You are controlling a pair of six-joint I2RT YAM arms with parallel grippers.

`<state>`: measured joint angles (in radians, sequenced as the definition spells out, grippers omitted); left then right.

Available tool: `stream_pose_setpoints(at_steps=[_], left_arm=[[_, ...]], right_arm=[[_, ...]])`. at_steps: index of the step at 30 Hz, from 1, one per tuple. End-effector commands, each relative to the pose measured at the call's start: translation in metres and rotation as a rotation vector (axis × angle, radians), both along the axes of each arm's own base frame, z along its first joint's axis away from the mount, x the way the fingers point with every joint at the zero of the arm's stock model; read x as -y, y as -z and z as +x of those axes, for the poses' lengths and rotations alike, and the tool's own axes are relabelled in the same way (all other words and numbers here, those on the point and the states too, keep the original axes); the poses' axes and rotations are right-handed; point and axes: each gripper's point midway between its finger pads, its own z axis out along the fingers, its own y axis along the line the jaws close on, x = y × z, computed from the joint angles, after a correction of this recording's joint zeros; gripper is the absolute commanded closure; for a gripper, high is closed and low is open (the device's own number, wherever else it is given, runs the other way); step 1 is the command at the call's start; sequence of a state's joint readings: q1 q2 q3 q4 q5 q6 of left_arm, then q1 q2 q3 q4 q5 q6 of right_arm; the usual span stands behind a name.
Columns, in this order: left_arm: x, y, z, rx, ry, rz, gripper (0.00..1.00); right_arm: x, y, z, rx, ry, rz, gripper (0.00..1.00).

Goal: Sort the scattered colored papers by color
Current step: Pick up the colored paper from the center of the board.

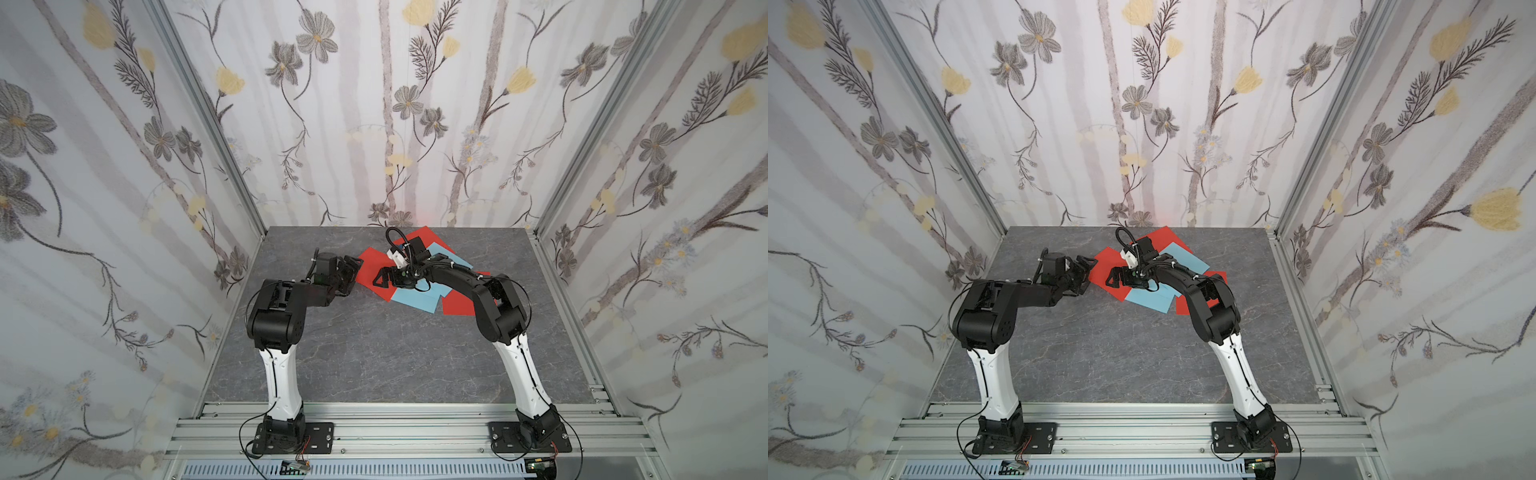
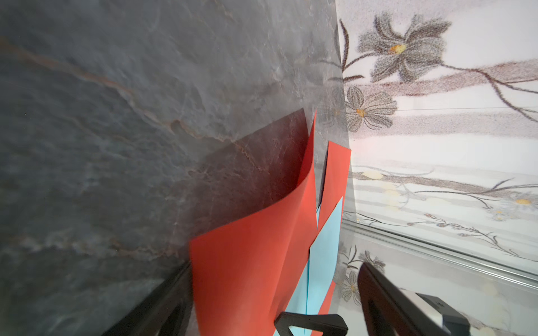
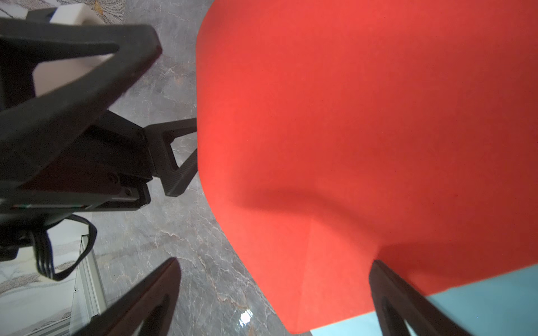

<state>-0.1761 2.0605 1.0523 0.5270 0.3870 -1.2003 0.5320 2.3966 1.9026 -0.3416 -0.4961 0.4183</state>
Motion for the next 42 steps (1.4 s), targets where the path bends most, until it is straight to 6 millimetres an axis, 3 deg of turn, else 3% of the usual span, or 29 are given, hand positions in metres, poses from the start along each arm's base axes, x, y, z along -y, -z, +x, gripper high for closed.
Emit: stream_pose_setpoints(at_steps=[1, 5, 10, 12, 13, 15, 16, 17, 20, 22, 27, 33, 38, 42], left_arm=[[0.008, 0.048, -0.041, -0.254, -0.044, -0.078, 0.11], [0.014, 0.044, -0.048, -0.216, -0.077, -0.091, 0.11], [0.018, 0.051, -0.034, -0.191, -0.025, -0.042, 0.12], [0.02, 0.054, -0.03, -0.196, 0.002, -0.02, 0.19], [0.021, 0.054, -0.029, -0.199, 0.013, -0.005, 0.26], [0.022, 0.052, -0.027, -0.201, 0.047, 0.025, 0.57], [0.02, 0.052, -0.026, -0.216, 0.059, 0.042, 0.8], [0.021, 0.054, -0.027, -0.239, 0.073, 0.062, 0.89], [0.022, 0.052, -0.026, -0.244, 0.116, 0.101, 0.9], [0.024, 0.05, -0.024, -0.239, 0.135, 0.11, 1.0], [0.026, 0.043, -0.019, -0.23, 0.176, 0.158, 1.0], [0.03, 0.02, -0.001, -0.178, 0.214, 0.203, 1.0], [0.032, -0.024, 0.007, -0.081, 0.259, 0.265, 1.0], [0.04, -0.061, -0.006, -0.009, 0.339, 0.245, 1.0]], right_arm=[[0.007, 0.014, -0.004, -0.035, 0.016, -0.049, 0.0], [0.007, 0.014, -0.005, -0.037, 0.01, -0.055, 0.0], [0.009, 0.011, -0.008, -0.032, -0.011, -0.068, 0.0], [0.01, 0.011, -0.01, -0.033, -0.015, -0.075, 0.0], [0.011, 0.012, -0.01, -0.038, -0.015, -0.077, 0.0], [0.011, 0.013, -0.013, -0.045, -0.021, -0.08, 0.0], [0.012, 0.013, -0.013, -0.044, -0.023, -0.081, 0.0], [0.012, 0.013, -0.014, -0.041, -0.025, -0.083, 0.0], [0.012, 0.013, -0.014, -0.037, -0.029, -0.087, 0.0], [0.012, 0.013, -0.014, -0.038, -0.029, -0.085, 0.0], [0.01, 0.0, -0.015, -0.02, -0.043, -0.073, 0.0], [0.02, -0.051, -0.015, 0.08, -0.051, -0.099, 0.0], [0.04, -0.108, -0.018, 0.214, -0.041, -0.159, 0.0], [0.063, -0.124, -0.03, 0.248, -0.013, -0.202, 0.0]])
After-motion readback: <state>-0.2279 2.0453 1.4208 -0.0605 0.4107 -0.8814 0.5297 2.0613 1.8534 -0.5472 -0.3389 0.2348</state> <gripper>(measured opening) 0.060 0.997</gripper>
